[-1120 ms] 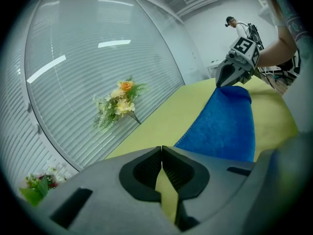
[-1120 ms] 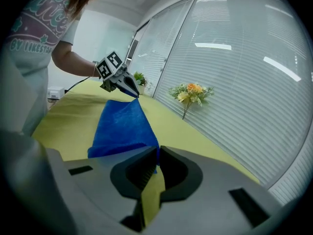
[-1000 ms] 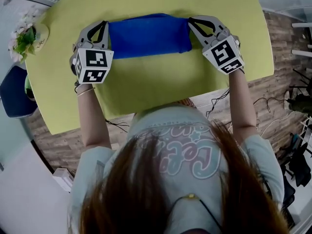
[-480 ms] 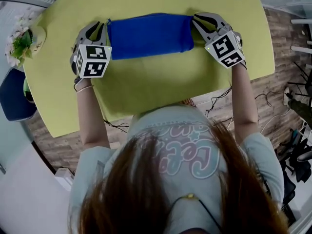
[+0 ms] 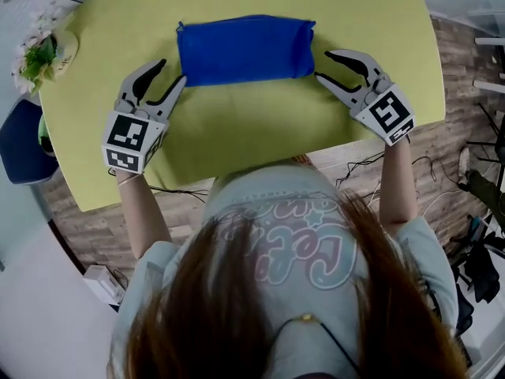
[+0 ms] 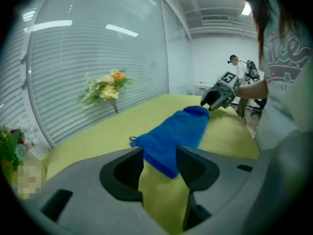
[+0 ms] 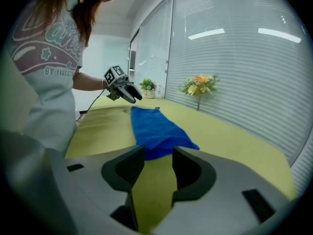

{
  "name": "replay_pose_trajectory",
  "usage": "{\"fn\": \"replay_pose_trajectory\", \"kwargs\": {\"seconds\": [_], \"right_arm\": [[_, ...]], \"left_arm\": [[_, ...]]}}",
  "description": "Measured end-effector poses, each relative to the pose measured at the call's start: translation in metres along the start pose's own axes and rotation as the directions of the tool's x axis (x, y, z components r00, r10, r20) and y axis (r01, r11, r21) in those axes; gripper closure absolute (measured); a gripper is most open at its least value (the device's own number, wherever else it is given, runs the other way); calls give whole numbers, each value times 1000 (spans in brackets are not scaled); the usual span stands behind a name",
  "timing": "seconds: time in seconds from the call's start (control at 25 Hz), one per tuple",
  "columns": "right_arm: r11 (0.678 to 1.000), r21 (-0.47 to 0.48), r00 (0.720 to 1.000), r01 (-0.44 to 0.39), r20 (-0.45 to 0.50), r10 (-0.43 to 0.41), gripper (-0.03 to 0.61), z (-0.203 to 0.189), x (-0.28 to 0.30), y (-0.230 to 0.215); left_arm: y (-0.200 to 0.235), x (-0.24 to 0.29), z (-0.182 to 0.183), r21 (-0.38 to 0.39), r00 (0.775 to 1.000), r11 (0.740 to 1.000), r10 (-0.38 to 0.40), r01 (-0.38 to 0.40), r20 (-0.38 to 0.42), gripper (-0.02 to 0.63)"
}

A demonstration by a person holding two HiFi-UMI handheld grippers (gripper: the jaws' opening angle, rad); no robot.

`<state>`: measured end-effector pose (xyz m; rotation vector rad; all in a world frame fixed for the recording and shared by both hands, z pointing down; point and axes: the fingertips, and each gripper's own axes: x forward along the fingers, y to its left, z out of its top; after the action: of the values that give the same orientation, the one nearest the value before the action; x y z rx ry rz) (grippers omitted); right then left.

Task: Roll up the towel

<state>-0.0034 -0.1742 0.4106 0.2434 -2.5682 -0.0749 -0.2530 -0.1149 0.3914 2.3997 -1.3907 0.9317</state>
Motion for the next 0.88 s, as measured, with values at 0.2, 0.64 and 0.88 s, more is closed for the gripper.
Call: {"fn": "replay_pose_trajectory", "kwargs": {"seconds": [0.2,0.64,0.88], "right_arm": [[998,12,993,-70,-93,70,408,-16,19,24],[985,-171,996,-18,-91,2,568,-14,11,19],[931,-363,984,-35,-174,-30,571,-26,-27,10]], "left_arm": [[-34,17,-34,94,983,996,13,4,-181,434],[-32,14,-37,90,972,983,175,-162,-155,589],[-53,-4,-34,82,982,988,143,-133,-124,591]]}}
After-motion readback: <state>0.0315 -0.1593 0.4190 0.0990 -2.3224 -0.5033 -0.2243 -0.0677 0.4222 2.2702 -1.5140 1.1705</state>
